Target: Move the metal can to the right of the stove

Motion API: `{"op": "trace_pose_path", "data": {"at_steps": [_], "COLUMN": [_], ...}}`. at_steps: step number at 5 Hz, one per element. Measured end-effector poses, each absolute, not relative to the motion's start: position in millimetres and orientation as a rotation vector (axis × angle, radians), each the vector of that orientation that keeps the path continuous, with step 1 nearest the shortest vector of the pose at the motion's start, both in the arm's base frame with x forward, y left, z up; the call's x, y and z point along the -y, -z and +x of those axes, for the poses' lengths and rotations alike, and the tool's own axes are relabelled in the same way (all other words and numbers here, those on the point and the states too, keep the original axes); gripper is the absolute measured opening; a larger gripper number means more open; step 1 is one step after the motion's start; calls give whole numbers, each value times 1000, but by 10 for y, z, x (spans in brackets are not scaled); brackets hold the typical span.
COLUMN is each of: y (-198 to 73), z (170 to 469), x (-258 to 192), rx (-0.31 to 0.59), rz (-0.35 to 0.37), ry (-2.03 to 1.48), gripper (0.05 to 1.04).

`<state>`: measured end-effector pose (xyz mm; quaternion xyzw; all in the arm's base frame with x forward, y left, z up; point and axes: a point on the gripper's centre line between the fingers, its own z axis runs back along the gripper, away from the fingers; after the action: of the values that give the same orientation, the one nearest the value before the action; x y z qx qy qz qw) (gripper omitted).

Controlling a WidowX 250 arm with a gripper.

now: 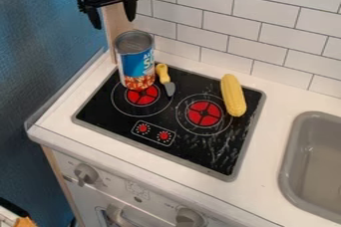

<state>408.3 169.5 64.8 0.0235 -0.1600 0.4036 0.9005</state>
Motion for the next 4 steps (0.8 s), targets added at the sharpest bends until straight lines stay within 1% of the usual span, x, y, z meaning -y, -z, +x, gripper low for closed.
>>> {"op": "trace_pose_path", "data": {"at_steps": [1, 2, 3, 4], "y": [-502, -434, -279, -262], "z": [4194, 4236, 4260, 4265], "x": [-1615, -1608, -1581, -1502], "rx": [351, 349, 339, 333], "rz": [42, 81, 71, 71], "ry": [-796, -803, -809, -799], "gripper": [999, 999, 999, 999]}}
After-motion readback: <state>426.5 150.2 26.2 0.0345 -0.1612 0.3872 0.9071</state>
